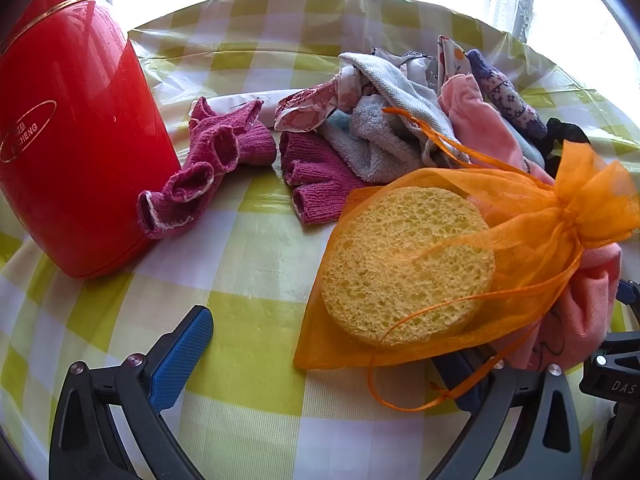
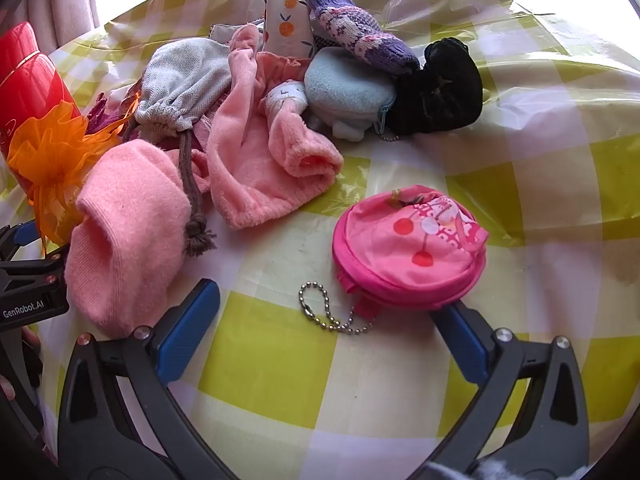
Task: Organize soft objects
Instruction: 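Move both grippers toward the pile of soft items on the table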
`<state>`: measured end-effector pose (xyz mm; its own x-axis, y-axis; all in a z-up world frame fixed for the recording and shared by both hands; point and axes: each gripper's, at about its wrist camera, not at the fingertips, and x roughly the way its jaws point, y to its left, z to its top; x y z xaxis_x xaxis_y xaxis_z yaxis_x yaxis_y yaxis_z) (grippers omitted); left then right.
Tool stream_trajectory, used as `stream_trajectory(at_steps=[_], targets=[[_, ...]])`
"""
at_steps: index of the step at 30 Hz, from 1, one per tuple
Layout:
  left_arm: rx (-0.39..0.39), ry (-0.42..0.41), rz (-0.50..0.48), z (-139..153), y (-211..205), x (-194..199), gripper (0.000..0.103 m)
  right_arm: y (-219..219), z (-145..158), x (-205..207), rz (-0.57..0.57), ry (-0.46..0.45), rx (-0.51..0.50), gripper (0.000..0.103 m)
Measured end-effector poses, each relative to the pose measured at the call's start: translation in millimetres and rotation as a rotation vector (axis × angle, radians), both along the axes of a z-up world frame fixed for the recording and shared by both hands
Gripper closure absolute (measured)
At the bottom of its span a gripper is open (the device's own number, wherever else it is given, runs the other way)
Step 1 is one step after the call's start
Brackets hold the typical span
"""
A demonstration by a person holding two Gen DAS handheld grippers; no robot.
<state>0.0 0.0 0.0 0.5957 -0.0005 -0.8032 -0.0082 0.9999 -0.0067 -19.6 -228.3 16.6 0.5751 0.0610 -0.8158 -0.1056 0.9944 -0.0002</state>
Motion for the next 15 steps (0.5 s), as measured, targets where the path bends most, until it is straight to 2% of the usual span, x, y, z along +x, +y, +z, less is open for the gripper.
stream_trajectory(at_steps=[15], targets=[[0.000,0.004,-0.005,0.1,-0.6,-1.9,0.000,0.2,0.1,0.2,0.000,0.000,0.001,0.000]])
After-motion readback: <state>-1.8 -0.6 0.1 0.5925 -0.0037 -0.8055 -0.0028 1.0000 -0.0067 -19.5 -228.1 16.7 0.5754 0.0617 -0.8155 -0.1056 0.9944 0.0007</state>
